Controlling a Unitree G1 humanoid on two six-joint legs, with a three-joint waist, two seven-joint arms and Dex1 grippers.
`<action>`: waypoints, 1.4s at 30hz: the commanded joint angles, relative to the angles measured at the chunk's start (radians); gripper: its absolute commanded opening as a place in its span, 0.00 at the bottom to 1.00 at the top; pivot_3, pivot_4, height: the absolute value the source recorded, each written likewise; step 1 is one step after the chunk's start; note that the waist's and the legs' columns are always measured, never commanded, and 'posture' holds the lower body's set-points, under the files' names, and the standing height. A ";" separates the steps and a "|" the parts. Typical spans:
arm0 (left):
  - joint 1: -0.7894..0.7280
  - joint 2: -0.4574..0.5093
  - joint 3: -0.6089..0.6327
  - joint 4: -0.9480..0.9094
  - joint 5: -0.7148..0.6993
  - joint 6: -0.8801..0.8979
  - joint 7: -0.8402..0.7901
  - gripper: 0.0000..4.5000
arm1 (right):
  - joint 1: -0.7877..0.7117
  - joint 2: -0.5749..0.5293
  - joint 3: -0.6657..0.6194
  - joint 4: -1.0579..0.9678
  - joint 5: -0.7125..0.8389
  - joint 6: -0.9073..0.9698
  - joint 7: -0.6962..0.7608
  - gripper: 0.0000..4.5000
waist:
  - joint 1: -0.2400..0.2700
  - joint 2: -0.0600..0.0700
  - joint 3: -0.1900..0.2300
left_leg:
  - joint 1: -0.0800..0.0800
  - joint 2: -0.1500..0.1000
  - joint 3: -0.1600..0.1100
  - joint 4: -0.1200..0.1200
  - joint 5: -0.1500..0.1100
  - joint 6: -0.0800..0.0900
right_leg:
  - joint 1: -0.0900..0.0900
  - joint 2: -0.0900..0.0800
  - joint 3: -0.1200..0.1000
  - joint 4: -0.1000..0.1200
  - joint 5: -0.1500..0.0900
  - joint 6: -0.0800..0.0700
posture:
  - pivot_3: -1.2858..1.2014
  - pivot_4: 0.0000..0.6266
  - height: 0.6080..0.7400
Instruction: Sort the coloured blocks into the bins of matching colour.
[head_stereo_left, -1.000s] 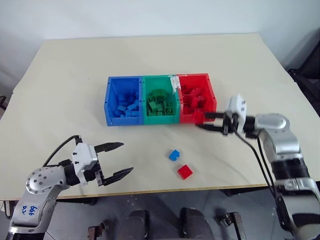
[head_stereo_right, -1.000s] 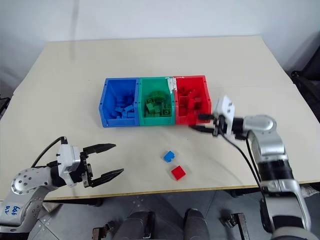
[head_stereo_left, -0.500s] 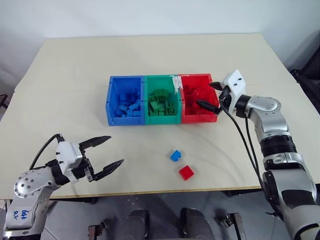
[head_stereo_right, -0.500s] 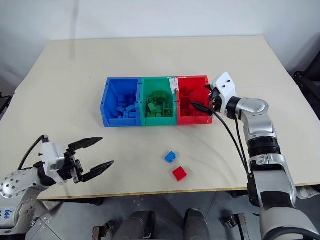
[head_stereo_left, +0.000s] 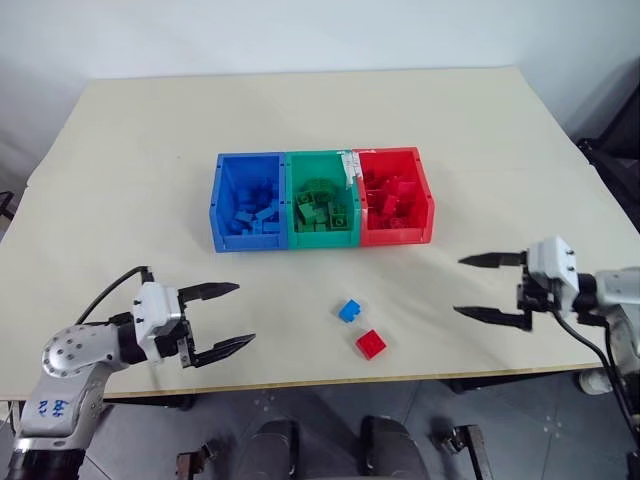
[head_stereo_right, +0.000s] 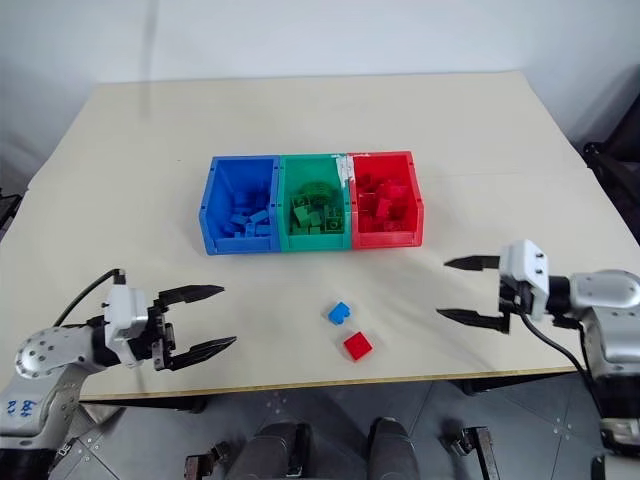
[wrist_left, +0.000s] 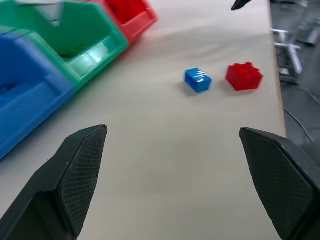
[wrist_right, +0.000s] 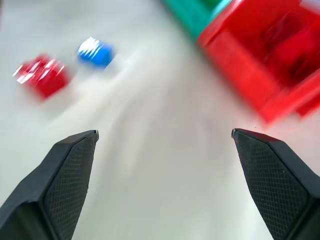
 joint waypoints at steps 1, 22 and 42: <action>-0.039 0.034 -0.060 -0.004 0.050 -0.077 -0.079 1.00 | 0.051 -0.062 -0.052 0.052 -0.013 -0.119 0.072 0.99 | 0.000 0.000 0.000 | 0.000 0.000 0.000 0.000 0.000 0.000 | 0.000 0.000 0.000 0.000 0.000 0.000 | 0.52 0.24 1.00; 0.073 0.052 -0.023 -0.028 -0.006 -0.046 -0.087 1.00 | -0.081 0.087 0.328 -0.246 -0.063 -0.039 0.131 0.99 | 0.004 0.000 0.000 | 0.000 0.001 -0.002 0.001 0.000 -0.001 | 0.000 0.000 0.000 -0.001 0.000 0.000 | 0.52 0.24 1.00; 0.169 0.039 0.030 -0.143 -0.006 -0.014 -0.001 1.00 | -0.241 0.221 0.507 -0.039 -0.162 -0.143 0.110 0.43 | 0.000 0.000 0.000 | 0.000 0.000 -0.003 0.000 -0.001 -0.001 | 0.000 0.000 -0.001 -0.001 0.000 0.000 | 0.52 0.24 1.00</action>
